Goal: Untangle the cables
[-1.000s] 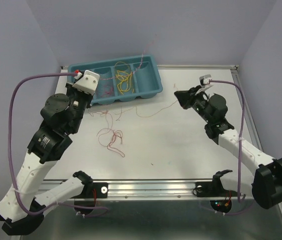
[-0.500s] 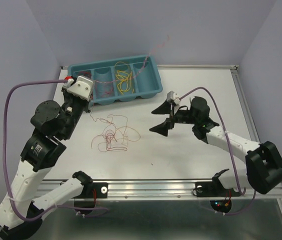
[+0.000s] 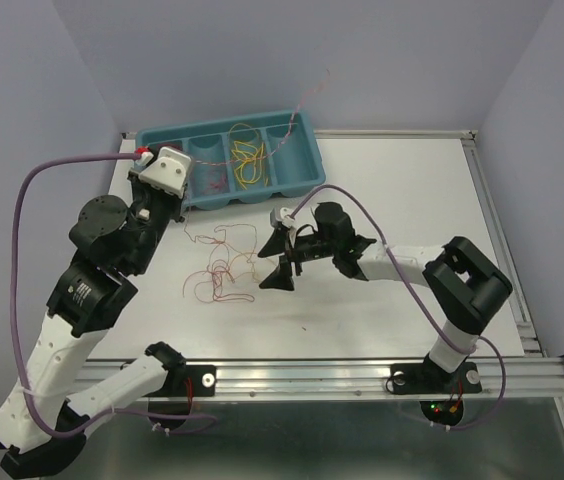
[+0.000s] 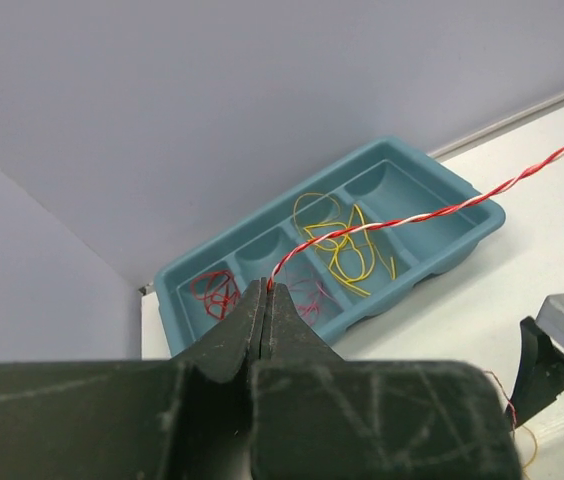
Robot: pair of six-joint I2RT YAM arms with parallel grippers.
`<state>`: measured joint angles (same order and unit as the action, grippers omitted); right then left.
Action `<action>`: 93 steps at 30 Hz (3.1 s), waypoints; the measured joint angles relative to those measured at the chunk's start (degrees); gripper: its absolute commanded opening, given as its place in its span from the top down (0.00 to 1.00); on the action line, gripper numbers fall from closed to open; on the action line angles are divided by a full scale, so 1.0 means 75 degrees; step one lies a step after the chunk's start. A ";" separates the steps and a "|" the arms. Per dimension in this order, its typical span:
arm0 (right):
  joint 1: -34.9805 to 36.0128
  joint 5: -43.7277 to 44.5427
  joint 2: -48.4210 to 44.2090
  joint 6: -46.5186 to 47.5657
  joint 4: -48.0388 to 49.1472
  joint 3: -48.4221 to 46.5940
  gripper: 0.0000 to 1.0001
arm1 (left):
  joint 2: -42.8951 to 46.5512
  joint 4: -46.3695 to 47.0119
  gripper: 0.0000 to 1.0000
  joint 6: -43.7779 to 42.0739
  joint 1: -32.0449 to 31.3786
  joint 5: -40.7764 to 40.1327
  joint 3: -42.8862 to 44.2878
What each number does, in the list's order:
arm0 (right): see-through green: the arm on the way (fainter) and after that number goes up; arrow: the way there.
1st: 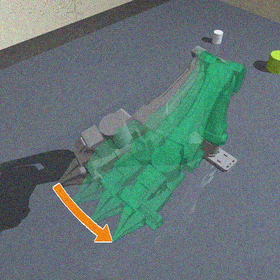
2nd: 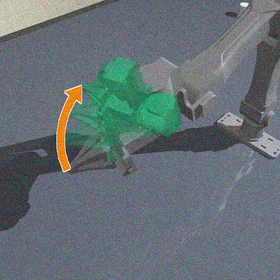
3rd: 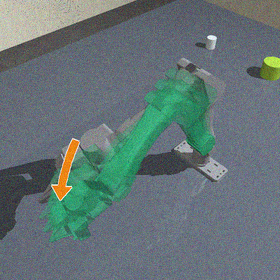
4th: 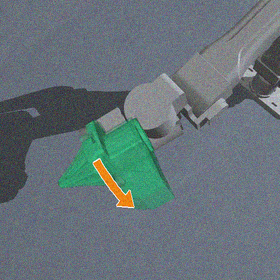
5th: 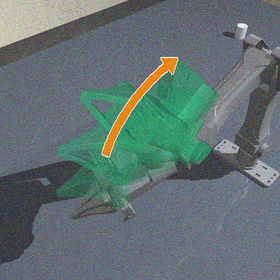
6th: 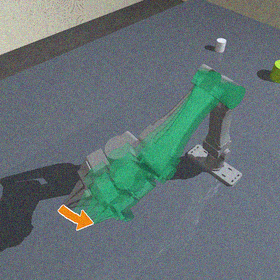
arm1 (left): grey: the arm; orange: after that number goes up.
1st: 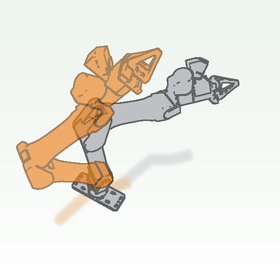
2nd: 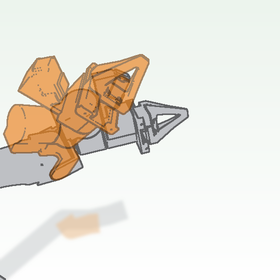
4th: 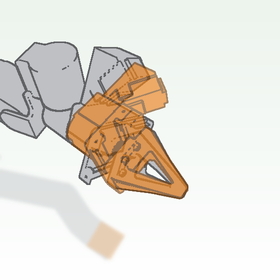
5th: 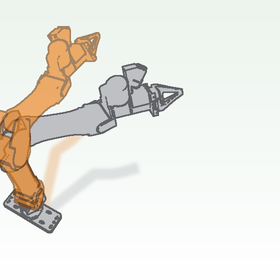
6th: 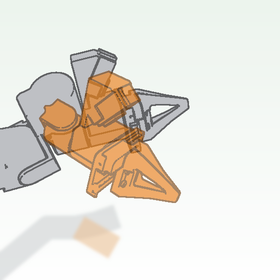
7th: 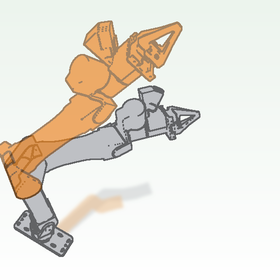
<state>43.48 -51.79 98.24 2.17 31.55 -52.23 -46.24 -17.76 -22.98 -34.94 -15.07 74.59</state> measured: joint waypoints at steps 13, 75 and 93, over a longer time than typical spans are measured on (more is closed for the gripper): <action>0.0350 0.0154 0.1408 -0.0329 0.0012 -0.1058 0.26 | 0.0358 0.0385 1.00 -0.0020 0.0003 -0.1072 -0.0102; -0.2116 0.4057 0.0446 -0.4377 -0.1361 -0.5665 1.00 | 0.0772 0.1652 1.00 -0.1032 0.0006 -0.3019 -0.1501; -0.1784 0.2996 0.5088 -0.5080 -0.0379 -0.9390 0.99 | 0.1204 0.1827 1.00 -0.0938 0.0009 -0.3042 -0.1769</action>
<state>30.11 -29.32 136.40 -35.92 28.71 -122.65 -37.21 -4.05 -30.02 -34.87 -37.89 61.32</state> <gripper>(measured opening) 0.017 0.017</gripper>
